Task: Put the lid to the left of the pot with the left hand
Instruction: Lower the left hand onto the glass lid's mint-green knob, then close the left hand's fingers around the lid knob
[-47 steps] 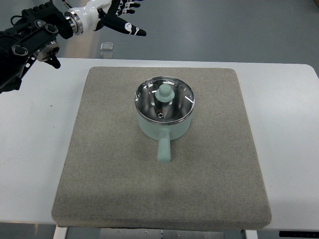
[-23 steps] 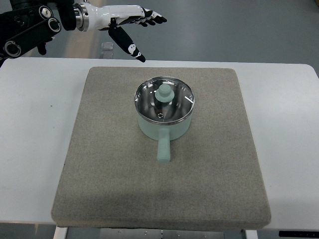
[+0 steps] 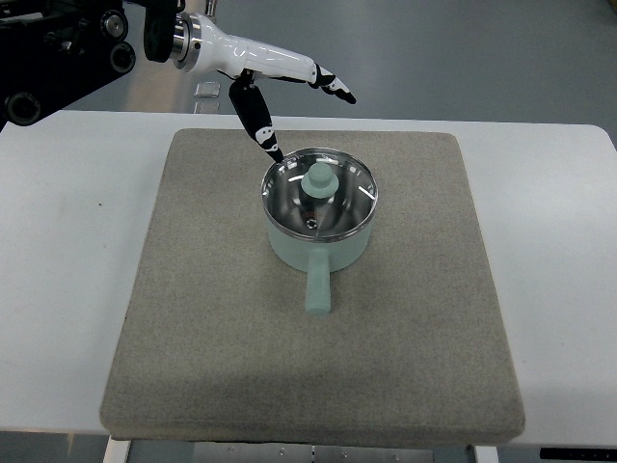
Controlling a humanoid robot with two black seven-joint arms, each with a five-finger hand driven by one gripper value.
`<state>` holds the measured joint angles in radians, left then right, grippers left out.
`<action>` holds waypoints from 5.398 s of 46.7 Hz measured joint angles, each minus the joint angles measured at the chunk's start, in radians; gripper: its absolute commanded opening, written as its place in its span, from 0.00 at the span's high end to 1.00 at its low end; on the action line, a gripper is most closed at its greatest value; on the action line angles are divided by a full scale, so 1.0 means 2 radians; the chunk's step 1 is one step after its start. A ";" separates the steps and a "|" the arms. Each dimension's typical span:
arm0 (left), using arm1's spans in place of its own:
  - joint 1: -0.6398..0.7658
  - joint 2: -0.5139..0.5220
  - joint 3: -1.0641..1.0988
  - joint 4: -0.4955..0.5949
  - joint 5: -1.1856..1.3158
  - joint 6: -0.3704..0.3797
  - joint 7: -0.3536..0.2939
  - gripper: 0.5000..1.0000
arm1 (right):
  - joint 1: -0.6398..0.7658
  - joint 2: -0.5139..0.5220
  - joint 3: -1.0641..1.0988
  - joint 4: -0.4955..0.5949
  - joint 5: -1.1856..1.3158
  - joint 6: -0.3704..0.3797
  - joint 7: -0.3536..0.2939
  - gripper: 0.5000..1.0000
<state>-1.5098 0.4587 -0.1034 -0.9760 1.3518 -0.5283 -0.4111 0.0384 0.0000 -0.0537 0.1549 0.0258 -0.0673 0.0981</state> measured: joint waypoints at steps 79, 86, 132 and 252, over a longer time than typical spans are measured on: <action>-0.008 -0.016 0.011 -0.001 0.183 0.016 -0.100 0.01 | 0.000 0.000 0.000 0.000 0.000 0.000 0.000 0.16; -0.009 -0.017 0.012 -0.001 0.198 0.015 -0.100 0.02 | 0.000 0.000 0.000 0.000 0.000 0.000 0.000 0.16; 0.003 -0.041 0.005 0.000 0.189 0.034 -0.100 0.01 | 0.000 0.000 0.000 0.000 0.000 0.000 0.000 0.16; 0.002 -0.047 0.016 0.007 0.217 0.035 -0.100 0.70 | 0.000 0.000 0.000 0.000 0.000 0.000 0.000 0.16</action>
<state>-1.5049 0.3639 -0.0721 -0.9613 1.7866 -0.4585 -0.6110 0.0383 0.0000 -0.0537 0.1549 0.0259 -0.0670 0.0982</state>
